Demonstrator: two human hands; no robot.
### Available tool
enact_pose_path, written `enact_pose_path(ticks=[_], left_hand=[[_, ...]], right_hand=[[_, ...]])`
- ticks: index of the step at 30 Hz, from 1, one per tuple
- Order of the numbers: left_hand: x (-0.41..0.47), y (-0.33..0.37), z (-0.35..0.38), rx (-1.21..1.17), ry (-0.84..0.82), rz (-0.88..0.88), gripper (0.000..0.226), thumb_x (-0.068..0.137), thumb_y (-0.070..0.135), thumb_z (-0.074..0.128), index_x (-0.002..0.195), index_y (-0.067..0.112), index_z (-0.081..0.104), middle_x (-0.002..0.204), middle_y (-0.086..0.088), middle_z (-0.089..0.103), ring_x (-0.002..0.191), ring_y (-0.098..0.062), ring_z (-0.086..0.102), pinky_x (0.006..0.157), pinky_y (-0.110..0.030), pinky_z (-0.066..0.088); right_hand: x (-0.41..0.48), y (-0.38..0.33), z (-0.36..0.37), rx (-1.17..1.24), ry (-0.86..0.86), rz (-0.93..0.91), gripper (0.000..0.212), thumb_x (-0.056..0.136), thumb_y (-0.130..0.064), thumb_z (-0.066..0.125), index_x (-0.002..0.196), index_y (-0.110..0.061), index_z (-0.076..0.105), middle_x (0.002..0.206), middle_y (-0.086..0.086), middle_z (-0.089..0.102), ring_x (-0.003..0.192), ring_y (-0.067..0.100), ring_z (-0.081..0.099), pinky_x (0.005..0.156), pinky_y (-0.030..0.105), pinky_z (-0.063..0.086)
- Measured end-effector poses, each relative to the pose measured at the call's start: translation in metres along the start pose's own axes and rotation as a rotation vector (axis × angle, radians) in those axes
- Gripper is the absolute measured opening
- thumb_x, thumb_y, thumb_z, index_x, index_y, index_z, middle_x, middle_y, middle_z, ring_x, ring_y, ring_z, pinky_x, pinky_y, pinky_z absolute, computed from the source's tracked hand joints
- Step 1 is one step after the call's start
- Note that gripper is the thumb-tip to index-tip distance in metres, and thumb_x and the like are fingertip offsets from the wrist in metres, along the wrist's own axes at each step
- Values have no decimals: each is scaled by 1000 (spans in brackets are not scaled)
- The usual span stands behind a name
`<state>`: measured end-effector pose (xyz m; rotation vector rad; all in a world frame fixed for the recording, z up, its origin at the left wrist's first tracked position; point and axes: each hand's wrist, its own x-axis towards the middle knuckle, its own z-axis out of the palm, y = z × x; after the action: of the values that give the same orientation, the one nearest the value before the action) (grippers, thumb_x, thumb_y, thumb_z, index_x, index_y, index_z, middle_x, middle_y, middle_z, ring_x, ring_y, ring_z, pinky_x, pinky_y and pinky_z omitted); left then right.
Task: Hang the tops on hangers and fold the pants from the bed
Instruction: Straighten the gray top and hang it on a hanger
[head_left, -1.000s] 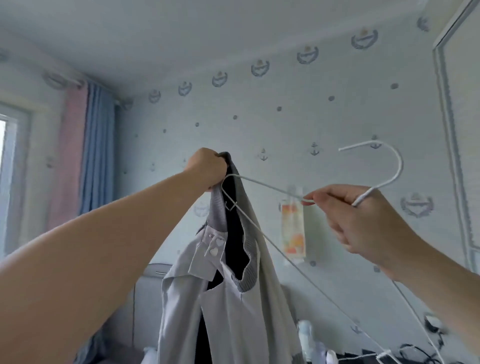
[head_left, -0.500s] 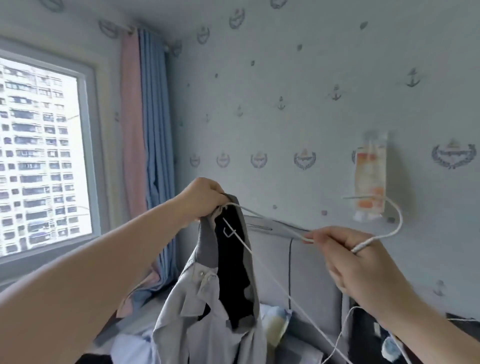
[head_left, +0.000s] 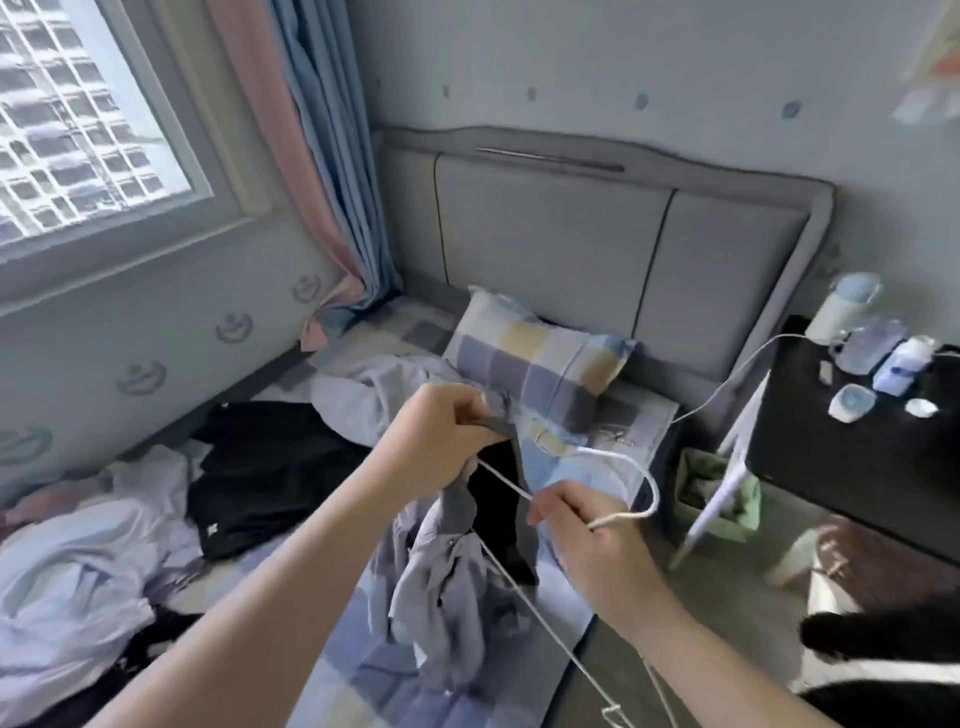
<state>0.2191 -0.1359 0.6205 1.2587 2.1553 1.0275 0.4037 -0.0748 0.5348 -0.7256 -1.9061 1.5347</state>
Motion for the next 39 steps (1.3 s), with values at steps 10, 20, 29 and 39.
enact_pose_path(ticks=[10,20,29,39], left_hand=[[-36,-36,37,60,-199,74,21,93,26,67,72,26,70,68,14,63,61,5,52,59,-10,38],[-18,-75,4,506,-222,423,37,97,43,42,102,21,71,95,7,68,89,-23,65,72,-40,52],[-26,-68,32,347,-165,378,32,93,36,46,88,13,68,79,5,65,74,-23,59,63,-40,50],[-26,-62,51,272,-207,406,39,94,11,57,63,24,37,58,8,39,55,-10,38,53,-35,36]], right_hand=[[-4,30,31,205,-65,153,23,89,-31,59,68,-27,68,49,-17,50,43,0,45,45,9,34],[-3,17,-32,43,-128,97,18,86,-41,69,84,-24,75,57,-10,59,46,1,47,48,10,34],[-7,18,-54,-220,7,120,41,97,-37,54,68,-8,58,51,-10,36,49,4,33,53,16,29],[-12,19,-27,-299,1,95,20,97,-26,64,77,-26,69,67,-11,61,65,5,57,69,32,45]])
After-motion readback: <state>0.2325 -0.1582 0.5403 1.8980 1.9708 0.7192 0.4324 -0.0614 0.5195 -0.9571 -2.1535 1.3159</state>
